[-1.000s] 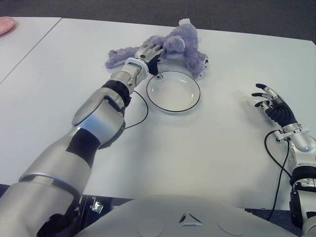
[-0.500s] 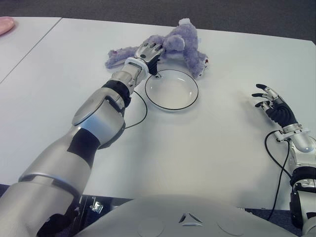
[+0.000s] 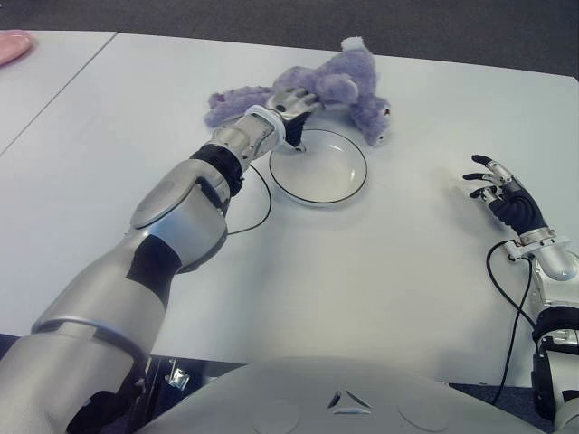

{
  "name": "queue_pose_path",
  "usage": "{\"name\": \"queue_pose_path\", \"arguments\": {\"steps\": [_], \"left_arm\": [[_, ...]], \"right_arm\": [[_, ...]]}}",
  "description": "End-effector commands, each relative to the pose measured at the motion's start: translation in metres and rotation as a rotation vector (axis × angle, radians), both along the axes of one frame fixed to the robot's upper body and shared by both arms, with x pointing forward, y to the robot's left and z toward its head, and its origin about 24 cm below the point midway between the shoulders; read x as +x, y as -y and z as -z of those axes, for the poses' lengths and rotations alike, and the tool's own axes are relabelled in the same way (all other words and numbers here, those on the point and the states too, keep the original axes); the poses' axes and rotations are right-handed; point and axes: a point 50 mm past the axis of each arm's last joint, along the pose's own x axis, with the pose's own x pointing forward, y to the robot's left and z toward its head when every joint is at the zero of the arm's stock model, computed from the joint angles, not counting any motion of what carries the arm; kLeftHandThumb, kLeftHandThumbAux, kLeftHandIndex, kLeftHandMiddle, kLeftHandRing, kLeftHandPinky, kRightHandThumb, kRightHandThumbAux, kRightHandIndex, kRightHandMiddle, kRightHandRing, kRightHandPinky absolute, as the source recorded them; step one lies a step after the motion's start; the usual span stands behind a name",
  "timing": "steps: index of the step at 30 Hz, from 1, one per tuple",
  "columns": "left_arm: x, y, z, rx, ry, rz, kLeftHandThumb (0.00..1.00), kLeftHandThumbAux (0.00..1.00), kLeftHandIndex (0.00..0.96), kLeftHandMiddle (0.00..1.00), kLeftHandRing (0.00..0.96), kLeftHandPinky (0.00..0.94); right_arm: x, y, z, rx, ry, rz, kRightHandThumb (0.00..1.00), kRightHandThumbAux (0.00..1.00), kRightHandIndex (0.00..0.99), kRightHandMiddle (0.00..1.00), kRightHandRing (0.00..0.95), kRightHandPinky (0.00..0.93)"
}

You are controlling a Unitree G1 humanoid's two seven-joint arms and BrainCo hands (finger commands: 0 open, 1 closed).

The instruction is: Put the doll into the plate.

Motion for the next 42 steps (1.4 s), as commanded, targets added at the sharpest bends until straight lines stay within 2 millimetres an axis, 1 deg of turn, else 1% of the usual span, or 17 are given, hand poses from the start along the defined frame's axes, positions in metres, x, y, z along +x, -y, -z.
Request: {"name": "queue_pose_path", "arguments": {"steps": [1,5,8,9,13,16,21,29,42], "left_arm": [[-0.023,0.01,0.023,0.136,-0.2,0.175,0.0,0.613,0.0,0.0,0.0,0.0],[-0.042,0.012,0.0,0.172,-0.327,0.309,0.0,0.596,0.0,0.0,0.0,0.0],[-0.057,0.008,-0.013,0.174,-0.389,0.364,0.0,0.588,0.0,0.0,0.0,0.0],[-0.059,0.007,-0.015,0.173,-0.398,0.366,0.0,0.586,0.0,0.0,0.0,0.0],[-0.065,0.013,-0.035,0.19,-0.461,0.396,0.0,0.576,0.0,0.0,0.0,0.0],[-0.066,0.015,-0.055,0.181,-0.471,0.405,0.0,0.566,0.0,0.0,0.0,0.0],[-0.067,0.017,-0.074,0.189,-0.473,0.426,0.0,0.542,0.0,0.0,0.0,0.0],[-0.073,0.02,-0.081,0.193,-0.469,0.453,0.0,0.532,0.0,0.0,0.0,0.0],[-0.077,0.022,-0.08,0.171,-0.423,0.488,0.0,0.546,0.0,0.0,0.0,0.0]], "right_arm": [[-0.017,-0.009,0.046,0.028,-0.224,0.007,1.0,0.747,0.073,0.044,0.234,0.415],[-0.015,-0.013,0.05,0.013,-0.253,-0.004,1.0,0.747,0.077,0.042,0.239,0.413],[-0.013,-0.015,0.053,0.009,-0.272,-0.001,1.0,0.748,0.073,0.043,0.246,0.412],[-0.012,-0.016,0.054,0.009,-0.274,0.001,1.0,0.748,0.072,0.043,0.248,0.412],[-0.01,-0.02,0.057,0.009,-0.279,-0.007,1.0,0.749,0.067,0.035,0.241,0.411],[-0.009,-0.027,0.058,0.004,-0.269,-0.031,1.0,0.748,0.066,0.026,0.238,0.411],[-0.008,-0.032,0.06,-0.023,-0.276,-0.055,1.0,0.747,0.063,0.014,0.242,0.412],[-0.007,-0.036,0.066,-0.049,-0.307,-0.064,1.0,0.747,0.041,0.001,0.234,0.41],[-0.01,-0.042,0.07,-0.038,-0.303,-0.086,1.0,0.749,0.016,0.012,0.245,0.41]]}}
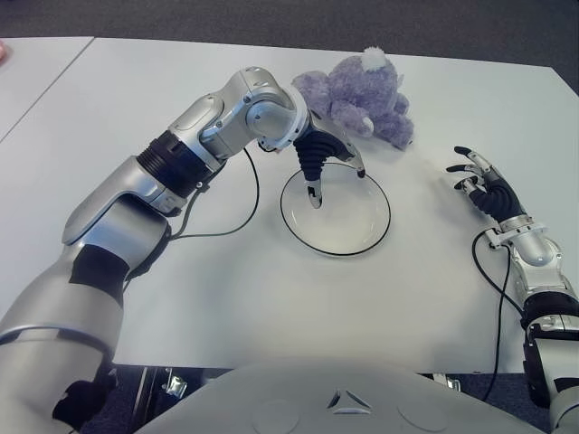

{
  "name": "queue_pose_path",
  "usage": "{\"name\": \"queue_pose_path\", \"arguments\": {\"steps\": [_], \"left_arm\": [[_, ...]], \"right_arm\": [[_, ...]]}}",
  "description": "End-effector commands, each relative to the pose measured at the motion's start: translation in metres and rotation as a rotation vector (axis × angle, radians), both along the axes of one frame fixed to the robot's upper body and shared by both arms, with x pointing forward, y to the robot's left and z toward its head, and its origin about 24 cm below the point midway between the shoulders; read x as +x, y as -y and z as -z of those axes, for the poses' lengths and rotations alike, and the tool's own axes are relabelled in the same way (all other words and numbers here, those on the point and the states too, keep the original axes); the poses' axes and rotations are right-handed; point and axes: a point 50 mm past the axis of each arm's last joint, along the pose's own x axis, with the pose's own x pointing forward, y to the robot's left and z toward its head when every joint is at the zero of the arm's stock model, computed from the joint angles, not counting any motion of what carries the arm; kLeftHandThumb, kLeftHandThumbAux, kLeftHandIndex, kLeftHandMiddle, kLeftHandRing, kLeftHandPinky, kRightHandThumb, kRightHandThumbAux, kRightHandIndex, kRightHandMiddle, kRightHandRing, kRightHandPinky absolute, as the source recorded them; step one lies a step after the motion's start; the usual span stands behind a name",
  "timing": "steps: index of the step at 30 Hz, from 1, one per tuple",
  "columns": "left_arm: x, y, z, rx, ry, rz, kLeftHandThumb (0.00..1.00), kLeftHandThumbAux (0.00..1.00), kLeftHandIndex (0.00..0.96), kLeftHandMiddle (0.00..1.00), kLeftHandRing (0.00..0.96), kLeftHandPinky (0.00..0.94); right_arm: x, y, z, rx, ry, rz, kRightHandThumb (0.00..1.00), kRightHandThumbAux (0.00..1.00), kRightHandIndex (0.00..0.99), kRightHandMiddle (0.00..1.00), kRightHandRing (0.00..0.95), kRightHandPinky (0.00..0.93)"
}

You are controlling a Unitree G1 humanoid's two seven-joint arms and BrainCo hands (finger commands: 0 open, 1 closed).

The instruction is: Put the doll into the plate.

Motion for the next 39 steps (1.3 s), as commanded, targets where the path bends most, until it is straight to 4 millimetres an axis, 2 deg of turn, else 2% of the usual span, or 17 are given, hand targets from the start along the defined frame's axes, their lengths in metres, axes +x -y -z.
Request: {"name": "queue_pose_path", "arguments": {"steps": [1,13,18,21,24,31,39], "left_arm": [[-0.001,-0.001,0.005,-0.019,0.004,0.006,0.0,0.547,0.0,0.0,0.0,0.0],[0.01,-0.002,-0.012,-0.148,0.21,0.055,0.0,0.648,0.0,0.0,0.0,0.0],[0.035,-0.021,-0.018,-0.167,0.339,-0.001,0.0,0.693,0.0,0.0,0.0,0.0],[0.061,-0.039,-0.014,-0.158,0.469,-0.092,0.0,0.706,0.0,0.0,0.0,0.0],[0.088,-0.08,0.021,-0.112,0.612,-0.322,0.0,0.689,0.0,0.0,0.0,0.0],[0.098,-0.115,0.039,-0.058,0.681,-0.529,0.0,0.629,0.0,0.0,0.0,0.0],[0.099,-0.137,0.049,-0.081,0.629,-0.705,0.0,0.554,0.0,0.0,0.0,0.0]], "right_arm": [[-0.032,-0.018,0.065,0.002,-0.319,-0.045,1.0,0.749,0.016,0.012,0.246,0.41],[-0.034,-0.021,0.067,0.014,-0.318,-0.057,1.0,0.747,0.022,0.018,0.26,0.411],[-0.034,-0.022,0.067,0.017,-0.312,-0.062,1.0,0.747,0.033,0.025,0.267,0.412],[-0.036,-0.022,0.065,0.017,-0.302,-0.066,1.0,0.746,0.04,0.031,0.272,0.412],[-0.039,-0.019,0.064,0.029,-0.297,-0.061,1.0,0.746,0.052,0.039,0.274,0.412],[-0.047,-0.013,0.064,0.035,-0.31,-0.054,1.0,0.746,0.067,0.046,0.271,0.412],[-0.056,-0.009,0.069,0.063,-0.311,-0.038,1.0,0.747,0.077,0.043,0.257,0.414]]}}
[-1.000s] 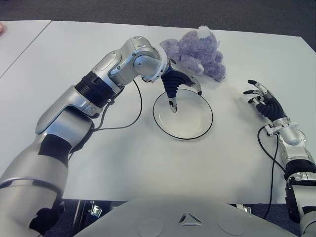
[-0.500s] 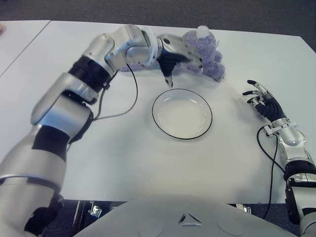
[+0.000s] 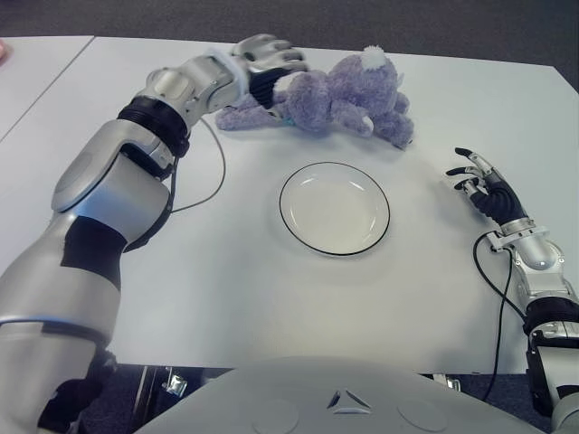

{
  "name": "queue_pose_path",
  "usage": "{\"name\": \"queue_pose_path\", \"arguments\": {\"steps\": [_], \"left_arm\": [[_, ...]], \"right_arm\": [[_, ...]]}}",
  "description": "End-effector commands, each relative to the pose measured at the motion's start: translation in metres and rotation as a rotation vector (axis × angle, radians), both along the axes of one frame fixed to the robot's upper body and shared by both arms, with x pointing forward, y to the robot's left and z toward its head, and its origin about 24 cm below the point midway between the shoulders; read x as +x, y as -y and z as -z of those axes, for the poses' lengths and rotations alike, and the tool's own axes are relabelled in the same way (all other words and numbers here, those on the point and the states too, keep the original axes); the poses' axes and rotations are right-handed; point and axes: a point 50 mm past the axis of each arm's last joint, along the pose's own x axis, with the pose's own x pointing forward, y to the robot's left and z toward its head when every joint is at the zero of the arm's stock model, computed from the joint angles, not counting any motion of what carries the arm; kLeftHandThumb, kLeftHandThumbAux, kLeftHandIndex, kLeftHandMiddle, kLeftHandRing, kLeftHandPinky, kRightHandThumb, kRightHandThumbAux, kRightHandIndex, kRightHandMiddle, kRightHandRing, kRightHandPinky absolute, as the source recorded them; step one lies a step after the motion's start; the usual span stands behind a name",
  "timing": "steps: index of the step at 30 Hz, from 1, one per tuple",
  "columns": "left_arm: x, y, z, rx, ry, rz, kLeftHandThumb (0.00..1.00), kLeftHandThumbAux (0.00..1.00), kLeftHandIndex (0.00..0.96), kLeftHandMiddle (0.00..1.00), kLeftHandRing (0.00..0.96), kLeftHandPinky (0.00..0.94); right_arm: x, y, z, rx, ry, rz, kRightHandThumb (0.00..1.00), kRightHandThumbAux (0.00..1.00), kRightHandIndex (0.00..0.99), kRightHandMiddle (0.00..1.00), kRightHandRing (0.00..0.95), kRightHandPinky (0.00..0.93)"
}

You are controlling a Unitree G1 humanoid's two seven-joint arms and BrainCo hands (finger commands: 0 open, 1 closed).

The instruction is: Put the doll into the plate.

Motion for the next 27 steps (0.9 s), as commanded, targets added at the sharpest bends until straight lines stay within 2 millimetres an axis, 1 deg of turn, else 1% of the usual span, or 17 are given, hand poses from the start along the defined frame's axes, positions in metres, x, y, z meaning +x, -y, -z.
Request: {"name": "queue_pose_path", "arguments": {"steps": [1,6,11,17,18,22,24,27], "left_arm": [[-0.001,-0.034,0.03,-0.042,-0.048,-0.192,0.0,0.55,0.0,0.0,0.0,0.0],[-0.003,-0.038,0.046,-0.163,-0.106,-0.297,0.014,0.518,0.0,0.0,0.0,0.0],[-0.005,-0.034,0.055,-0.215,-0.155,-0.332,0.062,0.517,0.0,0.0,0.0,0.0],[-0.011,-0.022,0.075,-0.278,-0.246,-0.344,0.097,0.515,0.0,0.0,0.0,0.0],[-0.013,-0.019,0.081,-0.286,-0.271,-0.35,0.1,0.514,0.0,0.0,0.0,0.0],[-0.018,-0.011,0.095,-0.303,-0.343,-0.364,0.09,0.517,0.0,0.0,0.0,0.0],[-0.02,-0.007,0.101,-0.311,-0.388,-0.375,0.053,0.522,0.0,0.0,0.0,0.0],[-0.021,-0.005,0.103,-0.316,-0.413,-0.38,0.021,0.522,0.0,0.0,0.0,0.0]], "right_arm": [[-0.046,-0.012,0.07,0.063,-0.317,-0.029,1.0,0.747,0.077,0.043,0.256,0.413],[-0.045,-0.014,0.067,0.061,-0.304,-0.047,1.0,0.746,0.075,0.036,0.253,0.412],[-0.046,-0.014,0.066,0.057,-0.301,-0.05,1.0,0.745,0.073,0.033,0.257,0.413],[-0.049,-0.011,0.064,0.042,-0.294,-0.047,1.0,0.744,0.07,0.031,0.265,0.413],[-0.05,-0.011,0.064,0.04,-0.291,-0.045,1.0,0.744,0.069,0.03,0.266,0.413],[-0.053,-0.008,0.062,0.032,-0.277,-0.033,1.0,0.744,0.064,0.033,0.271,0.413],[-0.056,-0.006,0.06,0.027,-0.266,-0.023,1.0,0.743,0.06,0.035,0.278,0.413],[-0.058,-0.004,0.059,0.025,-0.261,-0.014,1.0,0.743,0.058,0.037,0.282,0.413]]}}
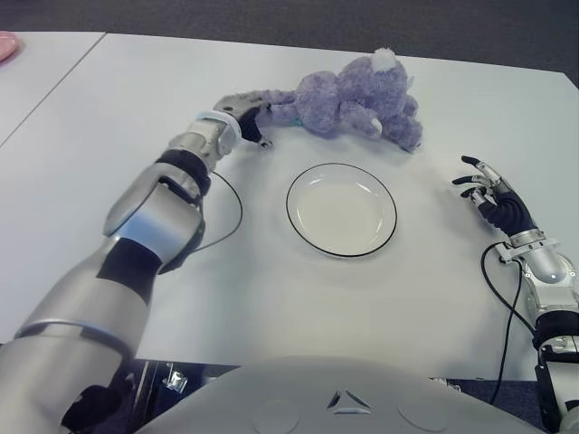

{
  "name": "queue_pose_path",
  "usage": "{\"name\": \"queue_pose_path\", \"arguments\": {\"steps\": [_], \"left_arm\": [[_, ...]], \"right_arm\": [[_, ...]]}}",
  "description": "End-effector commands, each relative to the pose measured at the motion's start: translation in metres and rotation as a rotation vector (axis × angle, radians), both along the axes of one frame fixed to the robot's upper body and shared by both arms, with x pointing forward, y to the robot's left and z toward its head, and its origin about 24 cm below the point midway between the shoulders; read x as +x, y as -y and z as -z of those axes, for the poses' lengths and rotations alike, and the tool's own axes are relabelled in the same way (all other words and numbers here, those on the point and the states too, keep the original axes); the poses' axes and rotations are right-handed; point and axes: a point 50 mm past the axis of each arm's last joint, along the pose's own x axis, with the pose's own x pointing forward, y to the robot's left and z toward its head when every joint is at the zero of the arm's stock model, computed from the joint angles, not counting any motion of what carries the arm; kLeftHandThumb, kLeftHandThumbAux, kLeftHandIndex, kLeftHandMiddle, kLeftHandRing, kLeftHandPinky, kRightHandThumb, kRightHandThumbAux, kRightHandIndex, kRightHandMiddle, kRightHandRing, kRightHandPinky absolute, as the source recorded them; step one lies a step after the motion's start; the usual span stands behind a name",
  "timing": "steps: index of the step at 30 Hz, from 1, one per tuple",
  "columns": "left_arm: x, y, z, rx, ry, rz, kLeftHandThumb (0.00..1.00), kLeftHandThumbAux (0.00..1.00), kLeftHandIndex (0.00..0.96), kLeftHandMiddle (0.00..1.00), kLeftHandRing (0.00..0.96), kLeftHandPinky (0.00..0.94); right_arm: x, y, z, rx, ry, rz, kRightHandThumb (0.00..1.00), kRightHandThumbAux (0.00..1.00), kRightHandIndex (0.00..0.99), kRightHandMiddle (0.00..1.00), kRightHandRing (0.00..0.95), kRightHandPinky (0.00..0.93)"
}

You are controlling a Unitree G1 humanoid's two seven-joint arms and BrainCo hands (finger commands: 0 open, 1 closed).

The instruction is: Put the doll into the plate.

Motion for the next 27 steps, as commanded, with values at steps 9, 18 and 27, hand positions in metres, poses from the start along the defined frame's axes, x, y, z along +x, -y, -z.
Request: {"name": "queue_pose_path", "arguments": {"steps": [9,18,27], "left_arm": [[-0.02,0.014,0.044,-0.078,-0.203,-0.032,0.0,0.489,0.0,0.0,0.0,0.0],[-0.022,0.02,0.046,-0.159,-0.261,-0.047,0.0,0.492,0.0,0.0,0.0,0.0],[-0.026,0.02,0.055,-0.249,-0.323,-0.098,0.0,0.529,0.0,0.0,0.0,0.0]], "right_arm": [[-0.049,-0.001,0.058,0.044,-0.252,0.05,1.0,0.742,0.083,0.048,0.294,0.414],[-0.054,0.003,0.057,0.071,-0.236,0.075,1.0,0.742,0.099,0.065,0.282,0.416],[-0.056,0.007,0.056,0.124,-0.187,0.104,1.0,0.745,0.096,0.068,0.249,0.418]]}}
